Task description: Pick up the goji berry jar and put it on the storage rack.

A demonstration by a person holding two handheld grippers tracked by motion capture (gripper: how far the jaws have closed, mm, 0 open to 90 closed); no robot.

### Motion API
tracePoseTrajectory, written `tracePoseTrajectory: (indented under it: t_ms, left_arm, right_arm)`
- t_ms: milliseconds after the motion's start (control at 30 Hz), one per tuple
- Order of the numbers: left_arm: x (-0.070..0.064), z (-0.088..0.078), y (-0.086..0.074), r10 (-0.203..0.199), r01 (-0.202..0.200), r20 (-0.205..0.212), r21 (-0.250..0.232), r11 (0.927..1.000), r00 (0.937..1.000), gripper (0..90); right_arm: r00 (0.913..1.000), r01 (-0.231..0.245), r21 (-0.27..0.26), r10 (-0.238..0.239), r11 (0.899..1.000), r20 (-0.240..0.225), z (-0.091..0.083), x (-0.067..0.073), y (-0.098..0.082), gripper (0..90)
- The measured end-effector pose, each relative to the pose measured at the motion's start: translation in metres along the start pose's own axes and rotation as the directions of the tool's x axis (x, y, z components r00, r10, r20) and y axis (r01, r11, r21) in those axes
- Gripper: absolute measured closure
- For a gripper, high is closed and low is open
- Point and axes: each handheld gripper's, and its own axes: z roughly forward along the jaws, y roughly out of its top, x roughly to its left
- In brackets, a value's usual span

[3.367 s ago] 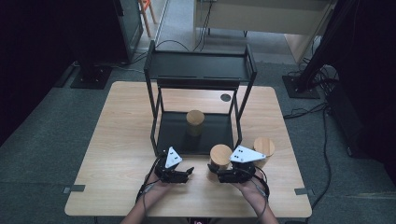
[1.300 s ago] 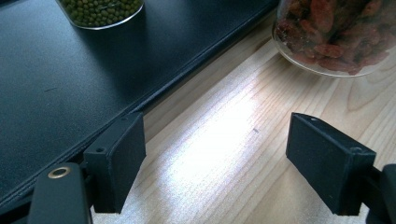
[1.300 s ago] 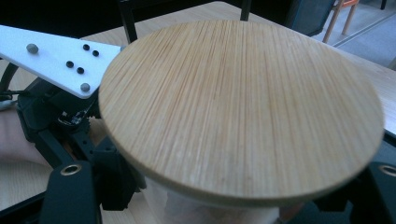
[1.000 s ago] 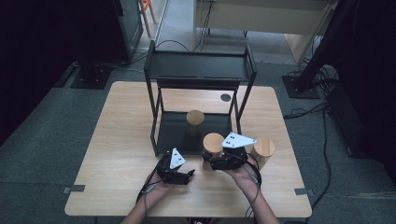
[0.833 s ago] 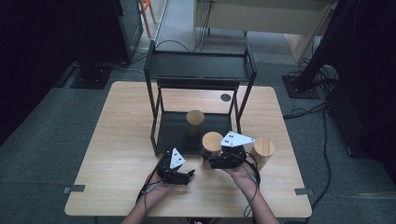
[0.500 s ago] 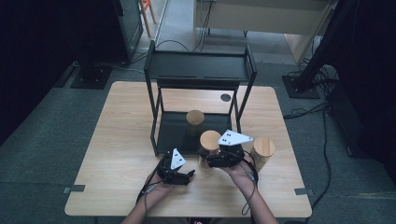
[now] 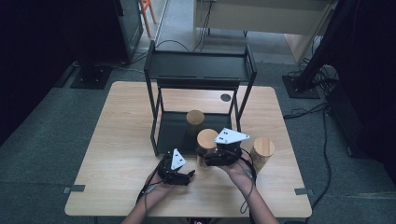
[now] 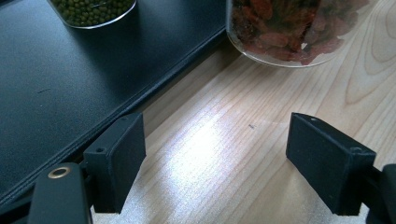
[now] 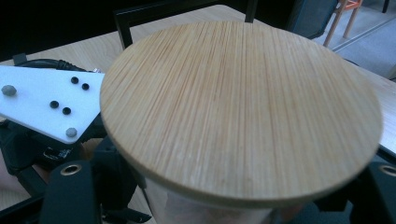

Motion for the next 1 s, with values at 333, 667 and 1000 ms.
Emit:
tracePoseTrajectory:
  t_ms: [333, 667, 1000]
  left_arm:
    - [0.0, 0.0, 0.0, 0.002, -0.002, 0.002, 0.001, 1.0, 1.0, 20.2]
    - [0.0, 0.0, 0.0, 0.004, -0.004, 0.006, 0.006, 1.0, 1.0, 20.2]
    - [0.0, 0.001, 0.0, 0.003, -0.004, 0.007, 0.01, 0.9999, 1.0, 20.2]
  right_arm:
    - [0.9999, 0.002, 0.009, -0.002, 1.0, -0.011, 0.004, -0.002, 0.005, 25.1]
    - [0.9999, 0.01, 0.013, -0.01, 1.0, -0.013, 0.01, -0.002, 0.01, 25.2]
    - [0.9999, 0.009, 0.024, -0.009, 1.0, -0.014, 0.015, -0.005, 0.013, 25.1]
